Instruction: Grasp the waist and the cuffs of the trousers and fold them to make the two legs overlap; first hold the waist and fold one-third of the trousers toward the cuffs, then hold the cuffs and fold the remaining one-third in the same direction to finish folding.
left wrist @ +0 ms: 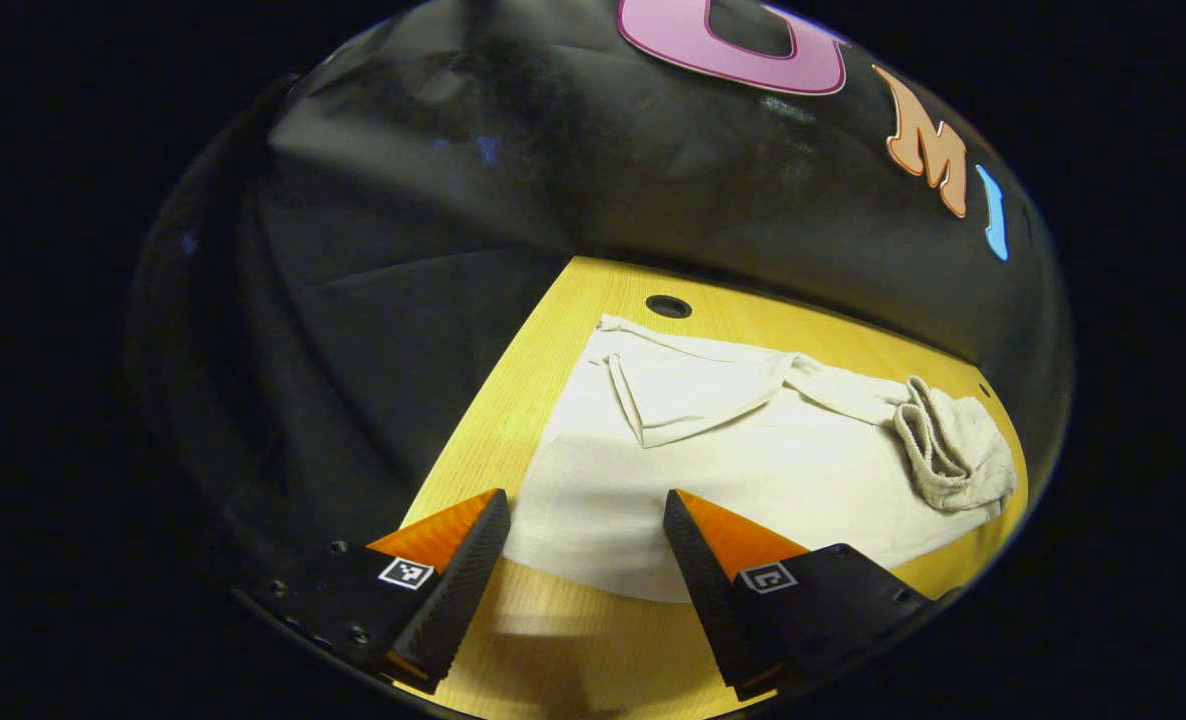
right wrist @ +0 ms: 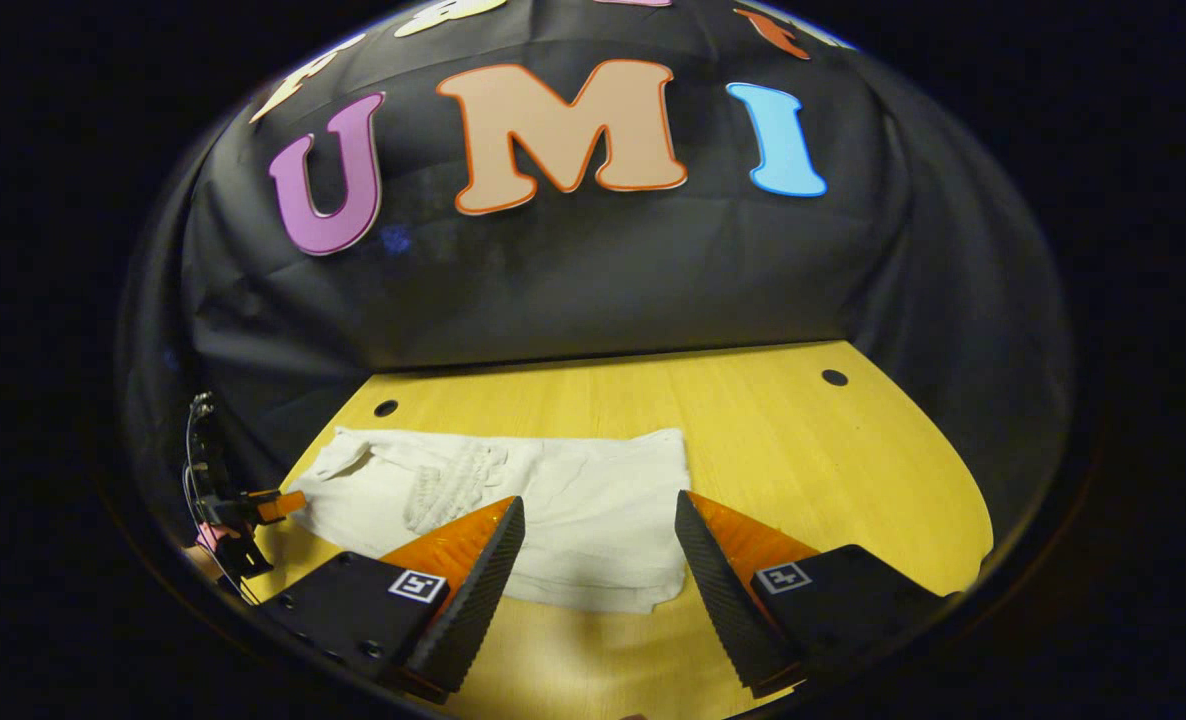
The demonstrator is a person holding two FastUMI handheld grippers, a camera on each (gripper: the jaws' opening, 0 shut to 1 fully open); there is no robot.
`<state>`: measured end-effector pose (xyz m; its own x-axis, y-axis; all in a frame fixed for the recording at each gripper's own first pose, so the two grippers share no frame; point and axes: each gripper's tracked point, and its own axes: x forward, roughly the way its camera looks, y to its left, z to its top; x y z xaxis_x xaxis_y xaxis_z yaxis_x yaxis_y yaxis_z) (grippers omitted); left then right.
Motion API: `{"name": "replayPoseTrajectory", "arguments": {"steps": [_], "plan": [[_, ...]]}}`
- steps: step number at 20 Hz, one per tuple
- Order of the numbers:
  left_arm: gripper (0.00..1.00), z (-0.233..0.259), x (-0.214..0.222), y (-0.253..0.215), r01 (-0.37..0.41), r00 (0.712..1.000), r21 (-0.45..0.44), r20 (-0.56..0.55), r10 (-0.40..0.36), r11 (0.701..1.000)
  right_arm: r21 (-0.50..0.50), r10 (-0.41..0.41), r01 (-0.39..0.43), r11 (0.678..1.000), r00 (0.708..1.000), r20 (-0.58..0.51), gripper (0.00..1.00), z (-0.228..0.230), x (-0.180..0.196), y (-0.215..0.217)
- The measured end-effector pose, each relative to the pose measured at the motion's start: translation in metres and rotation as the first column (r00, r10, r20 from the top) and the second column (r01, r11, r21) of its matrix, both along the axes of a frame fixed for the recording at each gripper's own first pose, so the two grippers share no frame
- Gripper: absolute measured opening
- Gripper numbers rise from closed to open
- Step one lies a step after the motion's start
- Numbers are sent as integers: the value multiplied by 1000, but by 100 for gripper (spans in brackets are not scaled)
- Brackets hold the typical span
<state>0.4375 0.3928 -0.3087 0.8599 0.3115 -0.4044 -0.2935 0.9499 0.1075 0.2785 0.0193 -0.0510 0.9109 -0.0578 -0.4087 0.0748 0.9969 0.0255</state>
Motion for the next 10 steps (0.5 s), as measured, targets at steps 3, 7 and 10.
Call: {"name": "replayPoseTrajectory", "arguments": {"steps": [3, 7, 10], "plan": [[94, 0, 4, 2, -1, 1000, 16, 4, 1, 1000, 8, -49, 48, 999, 999, 22, 96, 15, -7, -21], [90, -3, 4, 8, -23, 1000, 71, -10, 24, 997, 7, -80, 80, 997, 995, 52, 96, 35, -17, -34], [69, -1, 9, 2, -5, 1000, 67, -4, 6, 998, 9, -88, 87, 996, 995, 56, 96, 38, -23, -39]]}}
